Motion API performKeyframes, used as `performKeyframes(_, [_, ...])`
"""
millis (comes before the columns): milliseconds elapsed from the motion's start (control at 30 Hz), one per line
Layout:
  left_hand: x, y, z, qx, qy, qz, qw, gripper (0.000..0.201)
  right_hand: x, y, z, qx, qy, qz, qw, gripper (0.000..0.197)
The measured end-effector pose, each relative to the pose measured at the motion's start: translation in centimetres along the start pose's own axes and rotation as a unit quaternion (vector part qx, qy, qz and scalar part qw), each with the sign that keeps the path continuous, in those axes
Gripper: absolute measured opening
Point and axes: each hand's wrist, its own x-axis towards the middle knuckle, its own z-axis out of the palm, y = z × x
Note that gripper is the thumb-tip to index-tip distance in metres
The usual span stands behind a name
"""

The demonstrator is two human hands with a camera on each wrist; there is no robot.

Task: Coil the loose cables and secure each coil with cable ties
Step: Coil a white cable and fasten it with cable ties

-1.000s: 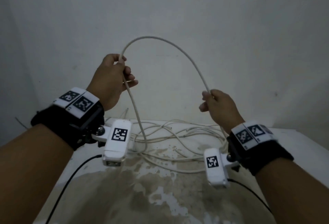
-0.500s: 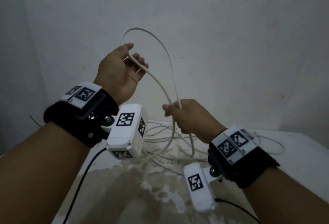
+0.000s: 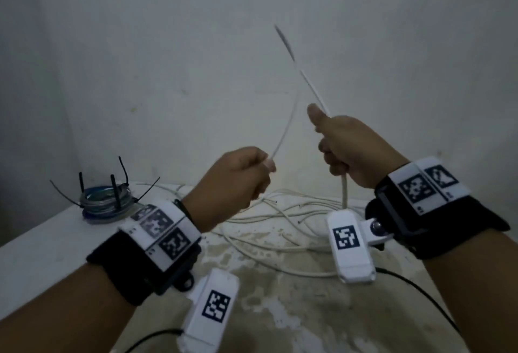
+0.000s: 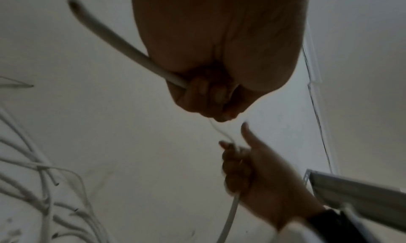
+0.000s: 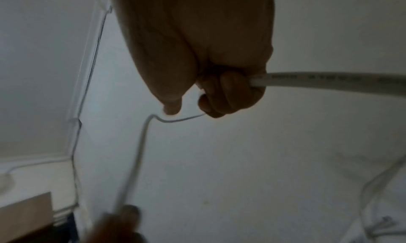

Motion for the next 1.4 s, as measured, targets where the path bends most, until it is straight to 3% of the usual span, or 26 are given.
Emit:
performKeyframes(100, [0.2,1.2,-1.9,-0.138,0.038,0.021,0.990,0.026,0.3,3.1,-0.6,-0.159,0.024,-0.005,0.987,0.041])
performKeyframes(200, [0.6,2.0,-3.6,-0.178,0.102,0.027,0.978,0.029,0.4,7.1,-0.7,-0.361,0.013,-0.043,0.931,0.036])
performKeyframes(367, [0.2,2.1,-4.7,-0.201,0.109,-0.003,0.974,0.034,-0.1,11.5,0.5,-0.445,-0.081,-0.026,0.891,0.029])
performKeyframes(500, [-0.4,2.0,-4.8,-0.242,0.085,-0.032,0.966,0.030,-0.8,9.8,3.0,-0.554,-0.069,-0.014,0.829,0.042])
performKeyframes(533, [-0.6,2.0,-4.9,-0.251,0.081,-0.036,0.964,0.029,-0.9,9.0,3.9,-0.541,-0.056,-0.049,0.838,0.053])
performKeyframes(633, [-1.1,2.0,-5.1,-0.271,0.069,-0.028,0.960,0.029,-1.2,6.4,7.3,-0.381,-0.039,-0.156,0.910,0.082])
performKeyframes(733, [-2.0,1.9,-5.3,-0.257,0.049,-0.018,0.965,0.029,-0.6,4.6,10.5,-0.232,-0.030,-0.195,0.952,0.094])
performKeyframes(800, [-2.5,1.9,-5.5,-0.252,0.035,-0.019,0.967,0.029,0.0,3.8,12.3,-0.193,-0.011,-0.210,0.958,0.078])
performKeyframes(900, [-2.9,1.8,-6.1,-0.290,0.023,-0.035,0.956,0.028,0.5,3.6,14.4,-0.120,0.012,-0.197,0.973,0.018])
performKeyframes(933, [-2.9,1.8,-6.5,-0.306,0.026,-0.032,0.951,0.026,0.4,3.8,15.1,-0.091,-0.004,-0.180,0.979,0.012])
performKeyframes(1033, [-2.6,1.7,-8.0,-0.329,0.075,0.009,0.941,0.023,-1.1,5.6,17.0,-0.084,-0.103,-0.129,0.983,0.020])
performKeyframes(1167, [-1.1,0.7,-10.5,-0.282,0.191,0.038,0.939,0.028,-4.2,8.9,18.8,-0.188,-0.211,-0.085,0.956,0.009])
performKeyframes(1233, [-0.3,-0.3,-11.7,-0.285,0.232,0.026,0.930,0.030,-5.8,9.5,18.9,-0.257,-0.255,-0.090,0.928,0.018])
performKeyframes(1300, [0.3,-1.3,-12.4,-0.299,0.249,0.010,0.921,0.025,-6.6,9.4,18.4,-0.363,-0.252,-0.154,0.884,0.027])
performKeyframes(1400, [0.5,-2.9,-12.4,-0.219,0.265,-0.012,0.939,0.022,-7.1,7.0,16.7,-0.443,-0.169,-0.305,0.826,0.018])
